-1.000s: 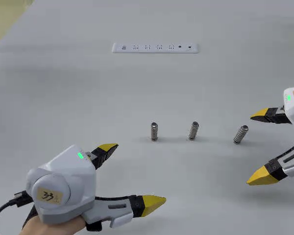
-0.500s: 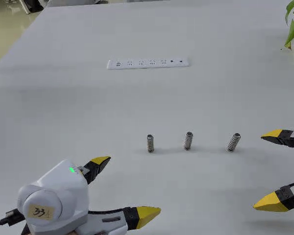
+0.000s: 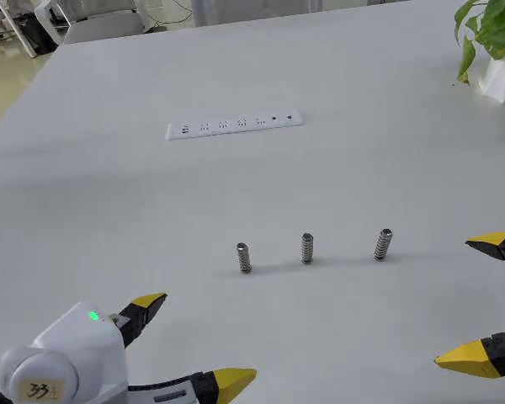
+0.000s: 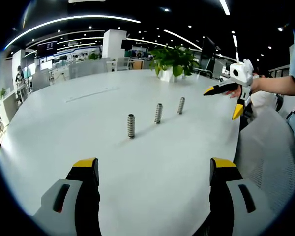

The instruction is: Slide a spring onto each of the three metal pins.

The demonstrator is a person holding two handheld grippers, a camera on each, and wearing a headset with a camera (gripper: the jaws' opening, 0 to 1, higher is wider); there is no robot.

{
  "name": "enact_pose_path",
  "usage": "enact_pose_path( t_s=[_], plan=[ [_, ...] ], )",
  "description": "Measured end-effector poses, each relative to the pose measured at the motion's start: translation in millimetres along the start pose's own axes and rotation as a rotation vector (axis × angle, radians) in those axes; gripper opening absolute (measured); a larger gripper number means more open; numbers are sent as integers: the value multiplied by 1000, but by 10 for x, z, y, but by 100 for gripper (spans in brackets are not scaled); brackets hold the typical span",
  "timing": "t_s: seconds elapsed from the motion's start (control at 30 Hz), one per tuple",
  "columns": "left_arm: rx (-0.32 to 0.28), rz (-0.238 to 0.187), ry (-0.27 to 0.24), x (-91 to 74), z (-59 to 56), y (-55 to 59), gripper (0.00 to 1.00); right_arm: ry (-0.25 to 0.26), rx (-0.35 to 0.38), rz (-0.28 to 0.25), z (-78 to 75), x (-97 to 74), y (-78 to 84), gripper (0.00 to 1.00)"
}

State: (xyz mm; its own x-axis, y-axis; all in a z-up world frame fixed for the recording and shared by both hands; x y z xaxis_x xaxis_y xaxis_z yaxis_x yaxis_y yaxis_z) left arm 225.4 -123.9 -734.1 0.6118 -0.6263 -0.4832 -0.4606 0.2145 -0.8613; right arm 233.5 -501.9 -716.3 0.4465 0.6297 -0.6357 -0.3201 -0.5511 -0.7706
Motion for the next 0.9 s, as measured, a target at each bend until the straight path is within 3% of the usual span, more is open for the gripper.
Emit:
enact_pose_path(
  t_s=[0.1, 0.2, 0.43, 0.6, 0.9],
  plan=[
    [0, -4, -3, 8, -9, -26, 92, 12, 12, -10, 54, 10, 16, 99],
    [-5, -8, -10, 18, 8, -22, 92, 30, 38, -52, 109, -1, 29, 99],
    [-30, -25, -33, 92, 61, -65, 92, 51, 99, -51, 123, -61, 133, 99],
    [-31, -27, -30, 122, 59, -83, 92, 77, 136, -81, 118, -68, 99, 99],
    [-40, -51, -24, 108, 72, -111, 92, 103, 141, -86, 158, -31, 78, 99]
  ],
)
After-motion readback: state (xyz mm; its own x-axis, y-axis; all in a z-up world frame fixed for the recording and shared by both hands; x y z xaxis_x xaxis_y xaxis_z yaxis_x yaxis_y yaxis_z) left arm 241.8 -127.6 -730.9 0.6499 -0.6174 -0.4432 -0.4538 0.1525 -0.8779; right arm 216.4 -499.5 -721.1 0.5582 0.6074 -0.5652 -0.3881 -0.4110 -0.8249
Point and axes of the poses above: the centre of the closed fingertips' face, and the gripper's own axes: x roughly forward along the fingers, z roughly to its left, y roughly out of its underside, the point moved 10 cm from there along -x, roughly backward along the fingers, and after that the axes turned 3 degrees about -x, right-handed, at the moved point
